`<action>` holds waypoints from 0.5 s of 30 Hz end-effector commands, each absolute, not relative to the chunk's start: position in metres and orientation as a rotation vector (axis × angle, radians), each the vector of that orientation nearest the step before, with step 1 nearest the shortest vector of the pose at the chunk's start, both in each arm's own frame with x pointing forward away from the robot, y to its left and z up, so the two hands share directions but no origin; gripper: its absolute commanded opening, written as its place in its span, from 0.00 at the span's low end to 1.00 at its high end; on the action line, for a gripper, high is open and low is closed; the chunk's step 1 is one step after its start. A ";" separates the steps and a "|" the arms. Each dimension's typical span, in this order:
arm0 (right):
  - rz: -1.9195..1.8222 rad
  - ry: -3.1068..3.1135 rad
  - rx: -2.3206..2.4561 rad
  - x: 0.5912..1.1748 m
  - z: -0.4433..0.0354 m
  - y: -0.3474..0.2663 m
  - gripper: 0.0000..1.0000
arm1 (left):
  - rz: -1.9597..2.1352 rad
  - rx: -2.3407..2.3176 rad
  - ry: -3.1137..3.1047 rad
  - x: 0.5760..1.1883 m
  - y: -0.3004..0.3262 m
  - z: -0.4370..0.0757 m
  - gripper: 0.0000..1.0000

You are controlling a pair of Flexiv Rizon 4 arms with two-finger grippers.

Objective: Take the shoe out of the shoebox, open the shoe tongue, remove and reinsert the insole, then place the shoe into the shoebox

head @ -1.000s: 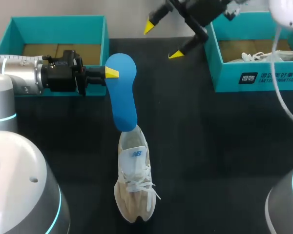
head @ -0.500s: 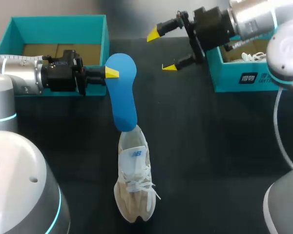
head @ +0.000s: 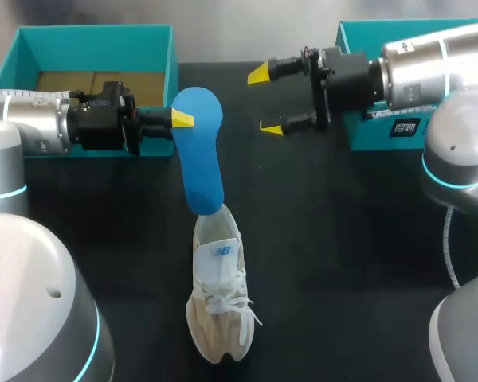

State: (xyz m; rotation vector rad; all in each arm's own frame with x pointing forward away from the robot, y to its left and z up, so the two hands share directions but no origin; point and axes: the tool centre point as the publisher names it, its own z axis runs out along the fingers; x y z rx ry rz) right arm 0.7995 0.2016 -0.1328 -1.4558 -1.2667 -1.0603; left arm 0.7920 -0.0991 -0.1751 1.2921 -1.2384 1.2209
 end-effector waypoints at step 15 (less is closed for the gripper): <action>-1.144 -1.244 -1.381 0.795 -0.141 0.208 1.00 | 1.301 1.262 -1.318 0.798 -0.092 -0.170 0.00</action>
